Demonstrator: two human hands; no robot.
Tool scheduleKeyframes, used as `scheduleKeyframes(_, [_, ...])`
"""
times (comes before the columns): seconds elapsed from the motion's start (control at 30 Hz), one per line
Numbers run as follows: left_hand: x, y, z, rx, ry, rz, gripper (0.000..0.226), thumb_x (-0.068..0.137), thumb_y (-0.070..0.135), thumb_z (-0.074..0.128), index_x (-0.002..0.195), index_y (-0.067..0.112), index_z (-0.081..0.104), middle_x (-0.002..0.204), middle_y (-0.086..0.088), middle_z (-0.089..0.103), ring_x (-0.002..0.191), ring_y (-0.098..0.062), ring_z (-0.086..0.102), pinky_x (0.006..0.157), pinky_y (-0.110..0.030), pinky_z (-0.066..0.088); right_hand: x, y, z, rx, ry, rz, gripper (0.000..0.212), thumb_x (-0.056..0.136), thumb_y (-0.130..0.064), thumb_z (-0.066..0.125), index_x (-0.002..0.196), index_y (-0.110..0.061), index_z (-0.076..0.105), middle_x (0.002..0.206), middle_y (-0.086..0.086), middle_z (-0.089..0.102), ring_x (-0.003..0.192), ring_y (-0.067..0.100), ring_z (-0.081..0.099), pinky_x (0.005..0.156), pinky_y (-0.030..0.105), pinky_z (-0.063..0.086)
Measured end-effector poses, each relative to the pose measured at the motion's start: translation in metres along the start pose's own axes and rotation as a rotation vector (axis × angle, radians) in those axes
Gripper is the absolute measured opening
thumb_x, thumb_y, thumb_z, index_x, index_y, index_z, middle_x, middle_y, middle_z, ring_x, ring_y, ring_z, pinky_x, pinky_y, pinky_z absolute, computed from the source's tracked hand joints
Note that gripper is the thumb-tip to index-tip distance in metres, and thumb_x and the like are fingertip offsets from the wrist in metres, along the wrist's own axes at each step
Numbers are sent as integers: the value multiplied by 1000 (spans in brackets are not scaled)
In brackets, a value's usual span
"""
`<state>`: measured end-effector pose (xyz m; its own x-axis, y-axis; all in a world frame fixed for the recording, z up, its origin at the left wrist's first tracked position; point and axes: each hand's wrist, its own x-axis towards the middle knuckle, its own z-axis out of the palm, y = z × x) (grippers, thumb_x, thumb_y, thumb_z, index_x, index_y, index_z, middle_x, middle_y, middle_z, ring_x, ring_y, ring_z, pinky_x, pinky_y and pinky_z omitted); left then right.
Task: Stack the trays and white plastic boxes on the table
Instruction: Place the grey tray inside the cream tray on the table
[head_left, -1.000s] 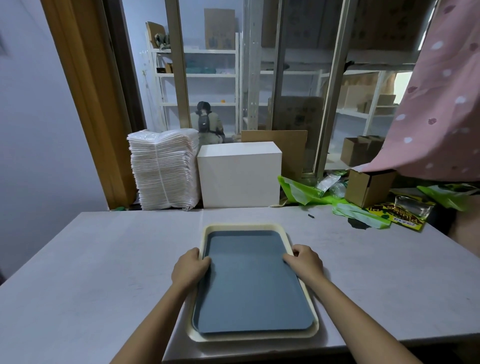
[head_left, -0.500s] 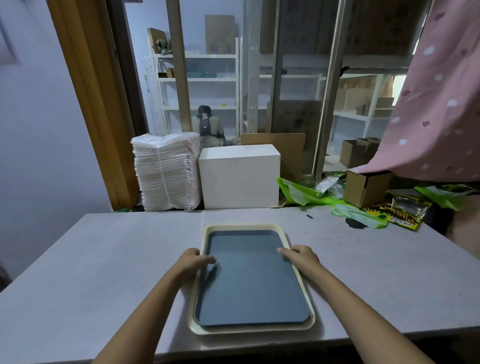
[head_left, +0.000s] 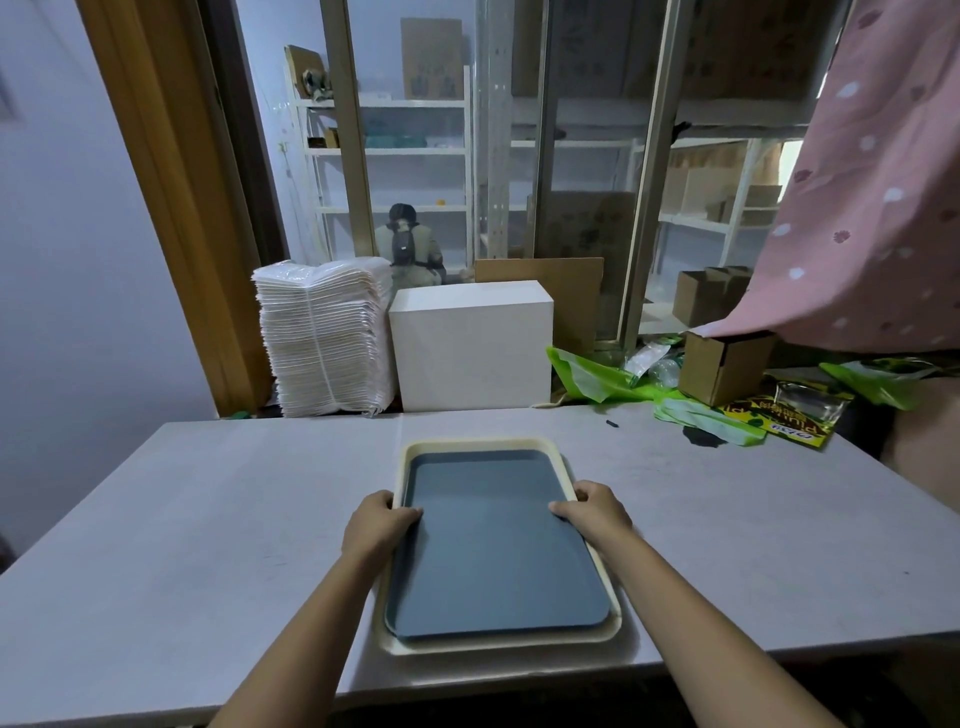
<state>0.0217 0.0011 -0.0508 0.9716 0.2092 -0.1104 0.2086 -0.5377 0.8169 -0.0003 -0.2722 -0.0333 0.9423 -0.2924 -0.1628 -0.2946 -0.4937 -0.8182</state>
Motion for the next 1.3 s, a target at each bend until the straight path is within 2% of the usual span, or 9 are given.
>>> scheduleKeyframes(0.2, [-4, 11, -12, -58, -114, -11, 35, 82, 39, 68, 73, 8, 55, 68, -8, 52, 64, -19, 48, 59, -29, 35, -2, -3, -2, 119, -36, 32, 13, 82, -30, 68, 83, -17, 65, 92, 4, 71, 86, 22, 68, 82, 37, 58])
scheduleKeyframes(0.27, [-13, 12, -27, -120, -255, -38, 38, 81, 42, 70, 75, 7, 57, 66, -5, 48, 64, -17, 47, 57, -28, 35, -9, -4, -10, 269, -109, 68, 14, 82, -27, 72, 83, -15, 64, 89, 5, 71, 81, 20, 68, 72, 33, 58])
scheduleKeyframes(0.33, [-18, 3, -36, -199, -331, -32, 43, 70, 45, 74, 86, 6, 63, 77, -11, 61, 74, -24, 59, 66, -32, 48, -17, -1, -19, 401, -177, 84, 15, 80, -18, 74, 88, -13, 63, 87, 5, 69, 78, 18, 67, 61, 27, 54])
scheduleKeyframes(0.4, [-26, -5, -40, -193, -317, 10, 45, 65, 44, 74, 89, 7, 65, 86, -15, 67, 80, -25, 64, 73, -36, 52, -23, 4, -22, 437, -209, 68, 19, 78, -9, 74, 91, -14, 61, 89, 6, 69, 81, 20, 68, 64, 28, 54])
scheduleKeyframes(0.53, [-31, -8, -28, 12, -212, 94, 32, 79, 38, 71, 72, 12, 55, 71, -3, 58, 66, -17, 54, 57, -27, 41, -28, 9, -15, 283, -142, -5, 15, 78, -4, 70, 90, -13, 66, 91, 6, 71, 80, 20, 68, 69, 30, 57])
scheduleKeyframes(0.63, [-28, -4, -19, 114, -144, 69, 33, 80, 39, 64, 80, 6, 64, 83, -10, 68, 79, -24, 64, 68, -32, 50, -26, 10, -11, 258, -100, -10, 9, 79, -5, 68, 80, -15, 68, 86, 5, 72, 79, 22, 70, 76, 37, 59])
scheduleKeyframes(0.73, [-24, -1, -16, 100, -106, 7, 28, 80, 31, 65, 69, 7, 58, 75, -11, 63, 68, -23, 57, 61, -29, 42, -25, 12, -7, 225, -53, 14, 10, 76, -11, 69, 74, -21, 69, 82, 1, 74, 80, 23, 71, 80, 42, 59])
scheduleKeyframes(1.13, [-17, 6, -17, 47, -156, -122, 22, 75, 28, 66, 67, 11, 55, 65, -6, 55, 62, -22, 49, 60, -26, 37, -26, -1, -2, 110, 78, 95, 16, 74, -24, 69, 66, -14, 60, 78, 4, 72, 77, 24, 70, 61, 26, 47])
scheduleKeyframes(1.3, [-20, 9, -20, 81, -177, -82, 32, 81, 32, 65, 61, 12, 49, 62, -3, 48, 58, -17, 45, 54, -23, 35, -26, 3, -3, 171, 39, 105, 18, 72, -26, 70, 66, -12, 61, 80, 8, 74, 82, 28, 72, 70, 34, 55])
